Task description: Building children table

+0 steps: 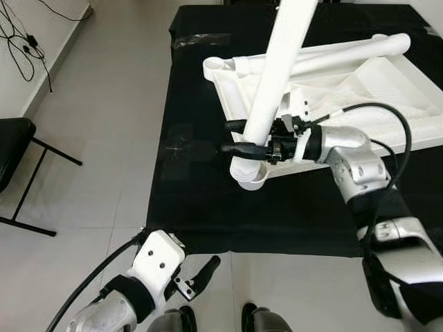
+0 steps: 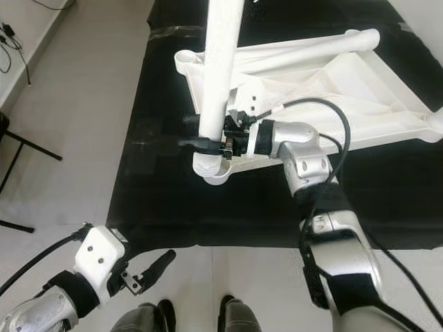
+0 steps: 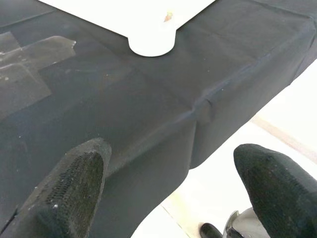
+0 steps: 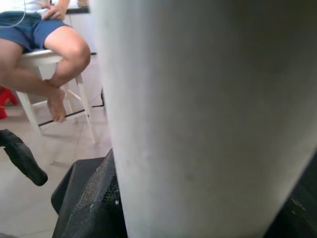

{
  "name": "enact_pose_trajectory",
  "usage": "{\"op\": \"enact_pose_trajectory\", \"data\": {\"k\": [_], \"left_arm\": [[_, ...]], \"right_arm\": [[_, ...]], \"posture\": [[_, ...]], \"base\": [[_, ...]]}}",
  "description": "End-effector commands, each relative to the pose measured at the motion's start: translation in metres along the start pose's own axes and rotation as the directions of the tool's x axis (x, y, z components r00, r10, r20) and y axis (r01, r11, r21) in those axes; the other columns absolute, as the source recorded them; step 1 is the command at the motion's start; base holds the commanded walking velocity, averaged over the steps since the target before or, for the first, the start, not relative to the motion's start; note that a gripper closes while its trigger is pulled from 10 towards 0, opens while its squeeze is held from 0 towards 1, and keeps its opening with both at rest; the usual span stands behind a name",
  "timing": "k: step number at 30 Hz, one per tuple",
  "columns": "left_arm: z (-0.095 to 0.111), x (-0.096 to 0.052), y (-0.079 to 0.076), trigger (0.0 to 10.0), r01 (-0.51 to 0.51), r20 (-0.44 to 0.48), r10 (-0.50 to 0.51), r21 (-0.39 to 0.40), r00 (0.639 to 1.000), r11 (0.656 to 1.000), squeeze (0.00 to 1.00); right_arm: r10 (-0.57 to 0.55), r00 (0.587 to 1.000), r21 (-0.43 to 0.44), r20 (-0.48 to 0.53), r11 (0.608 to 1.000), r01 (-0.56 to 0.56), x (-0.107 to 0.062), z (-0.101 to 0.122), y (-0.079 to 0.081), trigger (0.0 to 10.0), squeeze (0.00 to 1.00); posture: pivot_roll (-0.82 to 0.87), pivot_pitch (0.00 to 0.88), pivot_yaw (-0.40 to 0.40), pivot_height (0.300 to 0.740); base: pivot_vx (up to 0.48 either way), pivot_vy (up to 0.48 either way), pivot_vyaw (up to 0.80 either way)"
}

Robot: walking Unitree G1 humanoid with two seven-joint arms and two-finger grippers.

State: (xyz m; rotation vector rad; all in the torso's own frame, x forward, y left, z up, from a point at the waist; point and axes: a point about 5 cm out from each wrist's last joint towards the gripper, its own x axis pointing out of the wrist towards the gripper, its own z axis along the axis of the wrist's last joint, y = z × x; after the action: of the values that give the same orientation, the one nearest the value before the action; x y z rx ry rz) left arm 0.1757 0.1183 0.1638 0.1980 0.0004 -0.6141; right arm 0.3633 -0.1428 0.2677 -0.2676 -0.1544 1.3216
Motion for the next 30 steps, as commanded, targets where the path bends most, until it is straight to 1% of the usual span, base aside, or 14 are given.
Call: {"op": "enact_pose_trajectory", "data": {"k": [1,5,9,11,13,16,18,23,24,30], "left_arm": [[0.0,-0.003,-0.003,10.0,0.006,-0.002,-0.006,-0.013,1.0,1.0,0.0],[0.0,-0.003,-0.002,10.0,0.003,-0.003,-0.004,-0.019,1.0,1.0,0.0],[0.0,-0.003,-0.002,10.0,0.006,-0.004,-0.006,-0.022,1.0,1.0,0.0],[0.0,-0.003,-0.002,10.0,0.006,-0.005,-0.007,-0.022,1.0,1.0,0.0],[-0.001,-0.003,-0.002,10.0,0.009,-0.005,-0.009,-0.022,1.0,1.0,0.0],[-0.001,-0.003,-0.002,10.0,0.01,-0.005,-0.01,-0.023,1.0,1.0,0.0],[-0.001,-0.002,-0.003,10.0,0.013,-0.005,-0.013,-0.024,1.0,1.0,0.0],[-0.001,-0.002,-0.003,10.0,0.015,-0.006,-0.015,-0.024,1.0,1.0,0.0],[-0.002,-0.002,-0.004,10.0,0.016,-0.006,-0.016,-0.024,1.0,1.0,0.0],[-0.002,-0.001,-0.004,10.0,0.019,-0.005,-0.019,-0.024,1.0,1.0,0.0]], "right_arm": [[-0.034,0.999,0.078,-0.024,0.996,0.036,-0.009,-0.015,-0.002,10.0,0.0],[-0.066,0.998,0.1,0.016,0.993,0.064,-0.015,-0.011,-0.007,10.0,0.0],[-0.012,0.999,0.119,0.043,0.993,0.007,-0.018,-0.01,-0.004,10.0,0.0],[-0.005,0.999,0.121,0.043,0.993,0.0,-0.019,-0.011,-0.003,10.0,0.0],[0.036,0.999,0.126,0.032,0.991,-0.04,-0.018,-0.013,0.0,10.0,0.0],[0.06,0.998,0.131,0.026,0.989,-0.063,-0.018,-0.014,0.002,10.0,0.0],[0.115,0.993,0.137,-0.004,0.984,-0.113,-0.016,-0.02,0.006,10.0,0.0],[0.142,0.99,0.137,-0.025,0.981,-0.137,-0.013,-0.023,0.009,10.0,0.0],[0.141,0.989,0.121,-0.054,0.984,-0.133,-0.009,-0.025,0.009,10.0,0.0],[0.182,0.978,0.115,-0.099,0.979,-0.171,-0.002,-0.028,0.012,10.0,0.0]], "posture": [[-0.06,0.309,-0.024,0.74],[-0.06,0.307,-0.024,0.74],[-0.07,0.306,-0.02,0.74],[-0.07,0.306,-0.02,0.74],[-0.07,0.303,-0.019,0.74],[-0.07,0.303,-0.019,0.74],[-0.07,0.294,-0.02,0.74],[-0.07,0.288,-0.023,0.74],[-0.07,0.286,-0.023,0.74],[-0.07,0.282,-0.026,0.74]], "base": [[0.0,0.0,0.0],[0.0,0.0,0.0],[0.0,0.0,0.0],[0.0,0.0,0.0],[0.0,0.0,0.0],[0.0,0.0,0.0],[0.0,0.0,0.0],[0.0,0.0,0.0],[0.0,0.0,0.0],[0.0,0.0,0.0]]}}
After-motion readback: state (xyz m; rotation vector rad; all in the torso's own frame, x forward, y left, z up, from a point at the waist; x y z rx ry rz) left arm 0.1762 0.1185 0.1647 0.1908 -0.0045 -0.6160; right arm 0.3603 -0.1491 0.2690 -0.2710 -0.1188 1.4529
